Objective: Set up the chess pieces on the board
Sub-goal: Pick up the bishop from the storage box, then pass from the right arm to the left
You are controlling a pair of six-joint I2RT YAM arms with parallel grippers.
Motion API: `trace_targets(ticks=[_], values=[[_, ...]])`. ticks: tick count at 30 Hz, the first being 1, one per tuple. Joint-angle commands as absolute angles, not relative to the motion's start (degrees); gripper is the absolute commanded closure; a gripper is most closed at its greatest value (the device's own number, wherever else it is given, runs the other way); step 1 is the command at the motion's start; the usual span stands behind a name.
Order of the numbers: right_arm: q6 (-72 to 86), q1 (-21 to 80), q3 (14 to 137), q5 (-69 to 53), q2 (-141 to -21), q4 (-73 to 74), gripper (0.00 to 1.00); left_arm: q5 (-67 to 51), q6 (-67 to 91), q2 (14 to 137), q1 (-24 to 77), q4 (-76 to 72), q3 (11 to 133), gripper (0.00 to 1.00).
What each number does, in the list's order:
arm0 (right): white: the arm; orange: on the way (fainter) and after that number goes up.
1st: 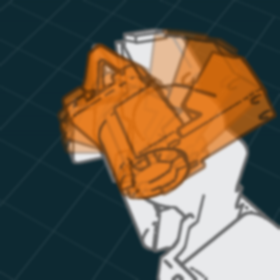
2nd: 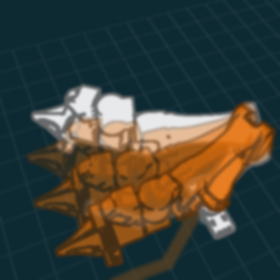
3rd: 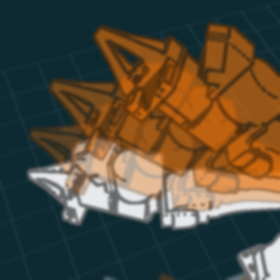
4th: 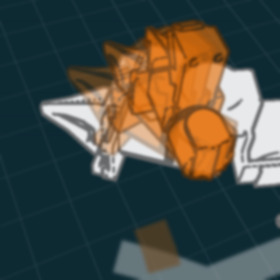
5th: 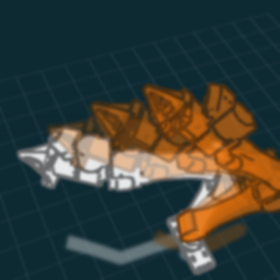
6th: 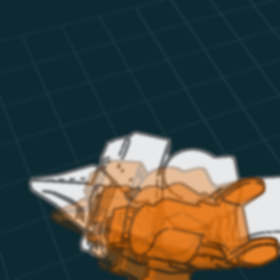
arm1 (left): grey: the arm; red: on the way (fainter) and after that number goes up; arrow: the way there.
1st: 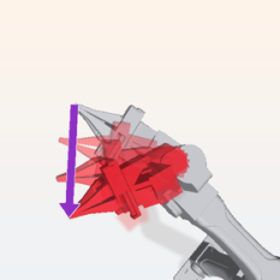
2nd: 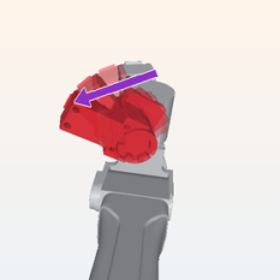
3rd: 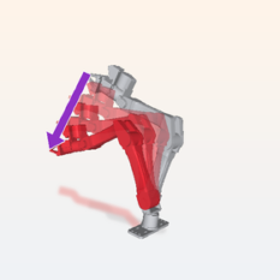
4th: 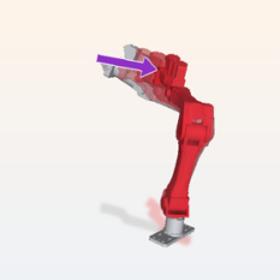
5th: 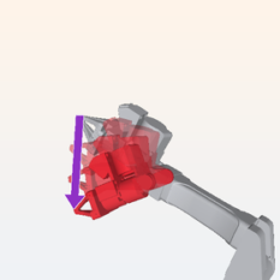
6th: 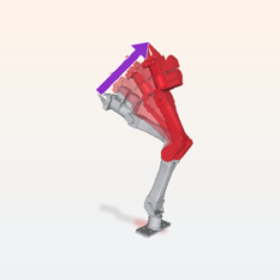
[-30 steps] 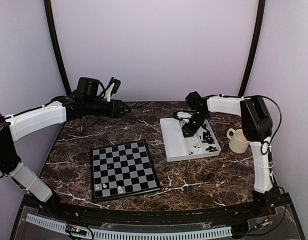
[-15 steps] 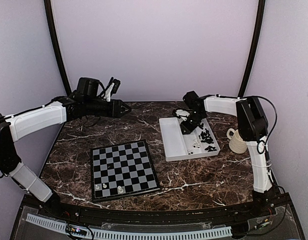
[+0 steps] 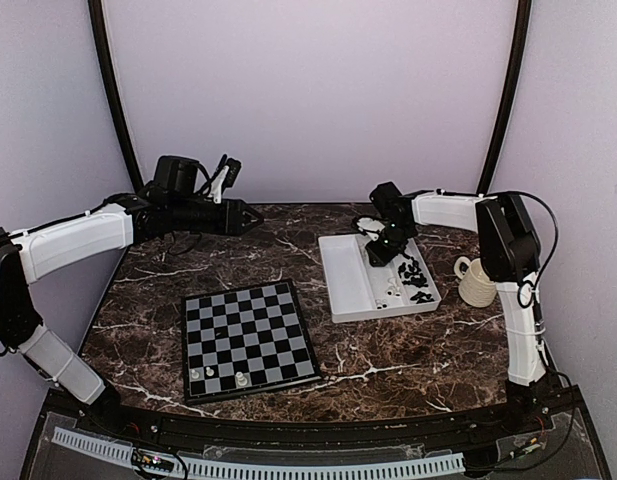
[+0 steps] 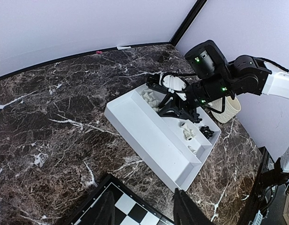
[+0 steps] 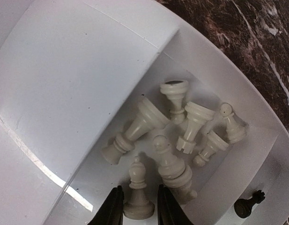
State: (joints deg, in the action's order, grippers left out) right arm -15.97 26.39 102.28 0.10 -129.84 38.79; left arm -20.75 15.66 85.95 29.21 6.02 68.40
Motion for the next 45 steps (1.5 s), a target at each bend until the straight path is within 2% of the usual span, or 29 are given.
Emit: trace_targets(ticks=[1, 9, 14, 23, 29, 45], values=[[-15.21, 25.97, 101.27, 0.82, -129.60, 40.03, 0.77, -21.68, 15.65, 85.26, 29.35, 5.71, 67.82, 0.55], [-14.91, 25.60, 99.86, 0.80, -128.24, 39.80, 0.75, -21.97, 15.85, 85.65, 29.34, 5.52, 68.03, 0.55], [-15.13, 25.31, 99.19, 0.18, -127.41, 40.17, 0.84, -22.52, 16.23, 85.95, 29.35, 5.14, 67.94, 0.55], [-20.55, 25.14, 89.34, -13.09, -112.67, 35.87, 0.92, -25.85, 17.78, 89.46, 29.90, 2.40, 70.64, 0.55], [-22.36, 25.58, 83.12, -27.37, -100.95, 32.50, 0.90, -29.15, 19.80, 94.49, 32.69, 0.44, 74.16, 0.55], [-25.00, 33.43, 90.72, -33.52, -99.58, 39.45, 0.89, -41.61, 36.75, 105.55, 38.49, -18.42, 80.01, 0.54]])
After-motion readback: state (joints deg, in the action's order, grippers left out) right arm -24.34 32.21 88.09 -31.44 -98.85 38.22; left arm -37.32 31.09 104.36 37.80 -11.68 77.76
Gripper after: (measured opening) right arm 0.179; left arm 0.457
